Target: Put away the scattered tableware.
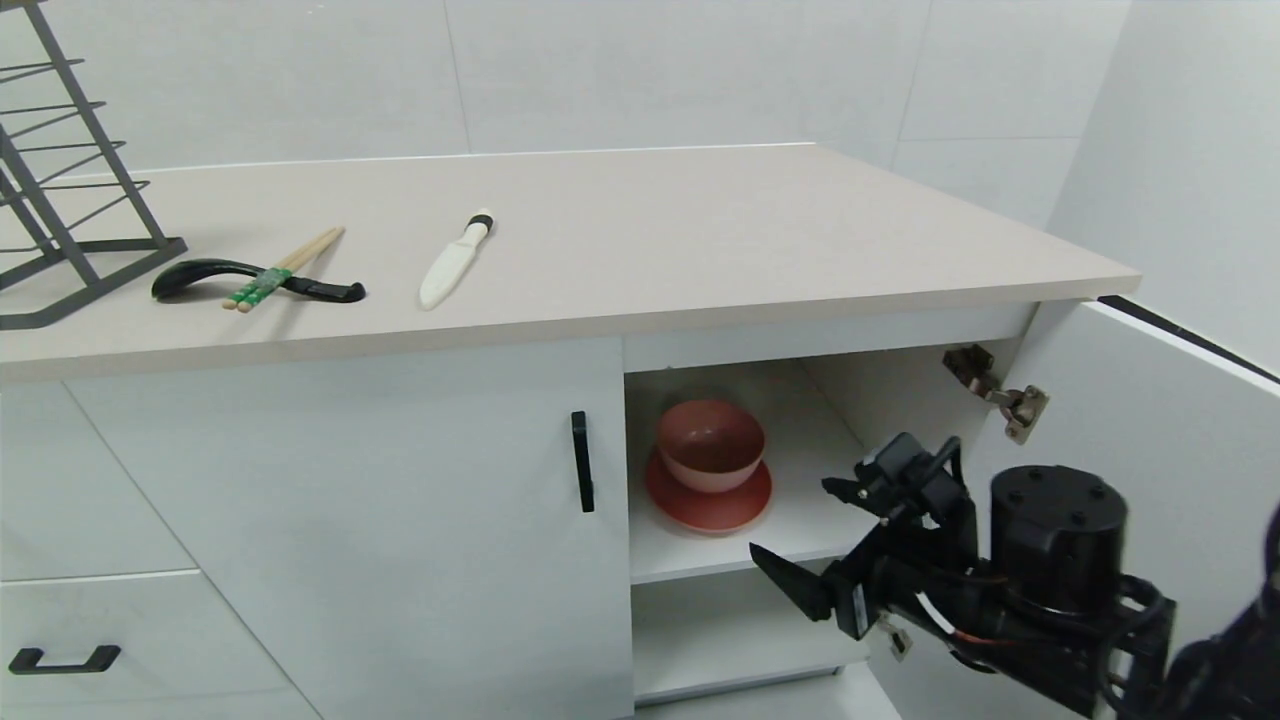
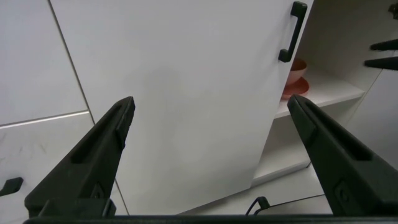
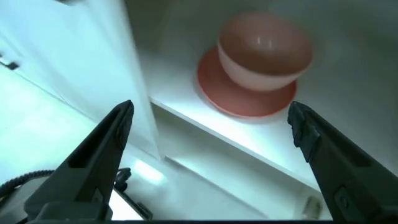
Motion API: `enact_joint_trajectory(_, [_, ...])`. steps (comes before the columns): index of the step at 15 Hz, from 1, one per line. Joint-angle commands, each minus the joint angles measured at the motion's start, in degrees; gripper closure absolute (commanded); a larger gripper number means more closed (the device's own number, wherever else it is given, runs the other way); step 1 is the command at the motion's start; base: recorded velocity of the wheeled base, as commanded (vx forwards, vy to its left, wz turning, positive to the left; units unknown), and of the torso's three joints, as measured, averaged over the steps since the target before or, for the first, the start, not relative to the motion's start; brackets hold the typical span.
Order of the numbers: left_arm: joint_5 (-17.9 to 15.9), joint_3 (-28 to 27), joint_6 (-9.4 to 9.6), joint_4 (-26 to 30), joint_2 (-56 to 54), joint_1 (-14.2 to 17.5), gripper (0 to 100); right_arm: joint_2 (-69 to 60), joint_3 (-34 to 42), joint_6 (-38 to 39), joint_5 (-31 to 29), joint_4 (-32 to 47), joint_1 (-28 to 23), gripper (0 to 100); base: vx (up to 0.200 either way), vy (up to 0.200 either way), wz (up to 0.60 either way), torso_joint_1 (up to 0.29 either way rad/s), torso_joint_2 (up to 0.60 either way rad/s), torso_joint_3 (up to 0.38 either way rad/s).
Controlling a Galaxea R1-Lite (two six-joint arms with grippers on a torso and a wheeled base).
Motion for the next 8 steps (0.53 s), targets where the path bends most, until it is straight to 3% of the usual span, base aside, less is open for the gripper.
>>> enact_joint_trajectory(1, [0.01, 0.0, 0.05, -0.01, 0.0, 0.01, 0, -16.1, 7.07, -2.52, -2.53, -0.19, 2.07, 0, 0.0, 0.0, 0.0, 0.0, 0.0, 0.0])
enact_joint_trajectory(4, [0.27, 0.0, -0.13, -0.01, 0.0, 0.01, 0, -27.97, 10.67, -4.01, -3.14, 2.62, 0.67, 0, 0.0, 0.0, 0.0, 0.0, 0.0, 0.0])
enact_joint_trajectory(8, [-0.08, 0.0, 0.84, -0.01, 0.0, 0.1, 0, -44.76, 14.63, -5.42, -2.79, 13.43, -6.01, 0, 0.0, 0.0, 0.0, 0.0, 0.0, 0.0])
